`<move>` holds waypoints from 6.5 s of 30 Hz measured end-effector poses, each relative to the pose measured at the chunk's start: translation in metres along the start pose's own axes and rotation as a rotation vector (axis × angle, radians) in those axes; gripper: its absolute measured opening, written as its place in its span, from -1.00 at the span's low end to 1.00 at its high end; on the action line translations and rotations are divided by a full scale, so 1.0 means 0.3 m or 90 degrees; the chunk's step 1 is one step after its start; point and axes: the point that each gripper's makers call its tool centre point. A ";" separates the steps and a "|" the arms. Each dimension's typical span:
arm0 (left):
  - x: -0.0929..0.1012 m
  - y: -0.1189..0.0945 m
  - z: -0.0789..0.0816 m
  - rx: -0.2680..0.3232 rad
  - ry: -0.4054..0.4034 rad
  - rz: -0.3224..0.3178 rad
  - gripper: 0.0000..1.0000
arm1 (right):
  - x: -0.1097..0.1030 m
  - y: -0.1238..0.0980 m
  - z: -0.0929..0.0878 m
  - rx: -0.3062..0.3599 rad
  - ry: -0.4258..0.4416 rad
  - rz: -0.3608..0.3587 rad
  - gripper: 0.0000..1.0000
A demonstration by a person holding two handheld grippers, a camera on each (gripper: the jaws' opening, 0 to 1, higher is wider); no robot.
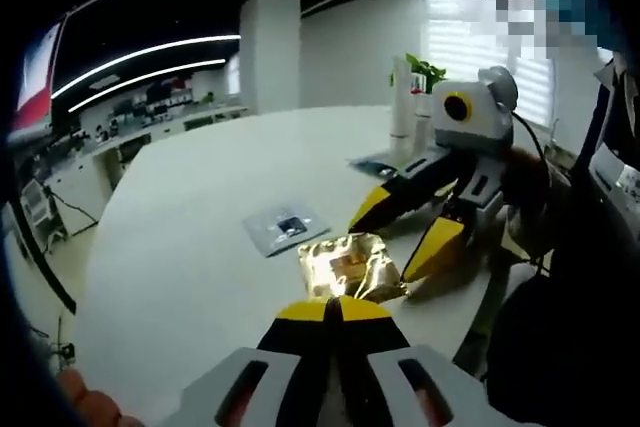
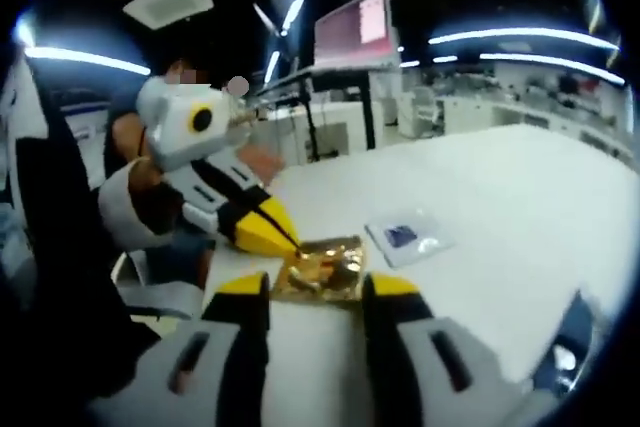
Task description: Arrange the skincare products in the storage area until every visible bottle or jar stands upright without overlapping.
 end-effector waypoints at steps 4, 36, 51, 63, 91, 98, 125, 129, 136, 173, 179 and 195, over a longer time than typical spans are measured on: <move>-0.001 0.007 0.004 0.014 0.030 0.020 -1.00 | 0.000 0.001 0.024 0.045 0.049 0.022 -0.39; 0.023 0.030 0.075 0.143 -0.006 0.026 -0.79 | 0.035 -0.018 0.042 0.030 -0.046 -0.018 -1.00; 0.120 0.018 0.155 0.210 0.010 -0.090 -0.54 | -0.030 -0.085 0.010 -0.048 -0.187 -0.004 -1.00; 0.195 0.004 0.160 0.220 0.001 -0.178 -0.77 | -0.084 -0.096 0.014 -0.082 -0.290 0.044 -1.00; 0.196 0.009 0.200 0.233 -0.041 -0.145 -1.00 | 0.009 -0.205 -0.028 -0.026 -0.175 -0.038 -0.48; 0.207 0.004 0.215 0.252 -0.048 -0.161 -1.00 | 0.012 -0.212 -0.019 0.006 -0.138 -0.045 -0.79; 0.200 0.155 0.239 0.198 0.105 -0.066 -0.97 | 0.093 -0.302 -0.038 -0.044 -0.171 -0.150 -1.00; 0.201 0.176 0.243 0.192 0.104 -0.064 -0.97 | 0.106 -0.309 -0.044 -0.062 -0.185 -0.162 -1.00; 0.203 0.212 0.254 0.173 0.086 -0.069 -0.97 | 0.133 -0.325 -0.056 -0.083 -0.188 -0.181 -1.00; 0.225 0.247 0.243 0.168 0.160 -0.037 -0.70 | 0.168 -0.344 -0.090 -0.159 -0.245 -0.210 -0.97; 0.265 0.255 0.236 0.161 0.162 -0.065 -0.89 | 0.169 -0.343 -0.091 -0.155 -0.232 -0.213 -0.97; 0.256 0.279 0.206 0.124 0.158 -0.057 -1.00 | 0.181 -0.348 -0.092 -0.144 -0.199 -0.234 -0.94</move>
Point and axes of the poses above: the point that each gripper's makers call its tool centre point, and the gripper's own axes: y roughly forward along the fingers, x roughly to its right, z roughly out of its top, and after that the axes turned 14 degrees about z, right-handed
